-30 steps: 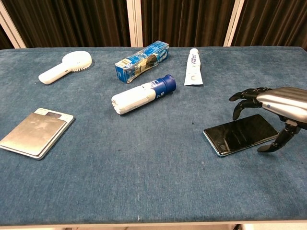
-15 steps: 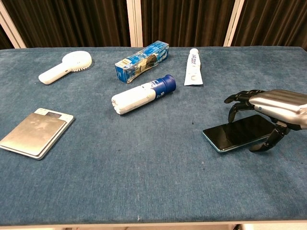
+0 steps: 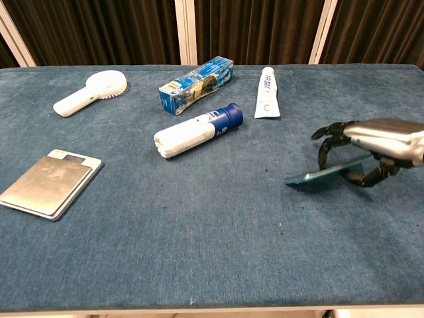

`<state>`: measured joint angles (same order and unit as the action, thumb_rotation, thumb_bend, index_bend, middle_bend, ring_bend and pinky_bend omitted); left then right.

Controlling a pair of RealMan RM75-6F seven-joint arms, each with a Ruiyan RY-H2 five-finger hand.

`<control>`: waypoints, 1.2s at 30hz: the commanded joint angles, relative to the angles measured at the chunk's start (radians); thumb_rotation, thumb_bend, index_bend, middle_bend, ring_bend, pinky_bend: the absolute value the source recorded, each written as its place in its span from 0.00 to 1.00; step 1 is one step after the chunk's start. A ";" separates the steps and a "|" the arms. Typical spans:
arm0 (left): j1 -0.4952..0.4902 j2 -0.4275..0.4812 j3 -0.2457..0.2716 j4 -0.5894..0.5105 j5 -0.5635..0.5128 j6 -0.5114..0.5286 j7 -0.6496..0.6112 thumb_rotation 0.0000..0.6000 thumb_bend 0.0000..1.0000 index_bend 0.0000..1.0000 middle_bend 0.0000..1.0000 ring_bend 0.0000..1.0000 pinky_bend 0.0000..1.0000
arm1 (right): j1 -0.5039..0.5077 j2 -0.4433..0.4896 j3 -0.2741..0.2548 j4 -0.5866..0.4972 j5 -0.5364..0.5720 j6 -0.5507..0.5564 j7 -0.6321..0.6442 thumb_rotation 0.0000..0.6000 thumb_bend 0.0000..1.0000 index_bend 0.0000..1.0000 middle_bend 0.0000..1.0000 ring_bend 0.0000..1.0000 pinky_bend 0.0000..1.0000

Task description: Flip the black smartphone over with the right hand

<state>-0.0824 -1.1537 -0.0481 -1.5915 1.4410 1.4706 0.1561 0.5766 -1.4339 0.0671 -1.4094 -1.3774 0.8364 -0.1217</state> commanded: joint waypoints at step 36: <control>-0.004 -0.002 -0.006 0.019 0.014 0.014 -0.030 1.00 0.15 0.11 0.13 0.07 0.00 | -0.298 0.356 -0.007 -0.320 -0.079 0.597 0.014 1.00 0.42 0.19 0.12 0.00 0.13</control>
<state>-0.0869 -1.1559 -0.0543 -1.5717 1.4545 1.4841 0.1268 0.3497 -1.1274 0.0909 -1.6911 -1.4172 1.3537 -0.1353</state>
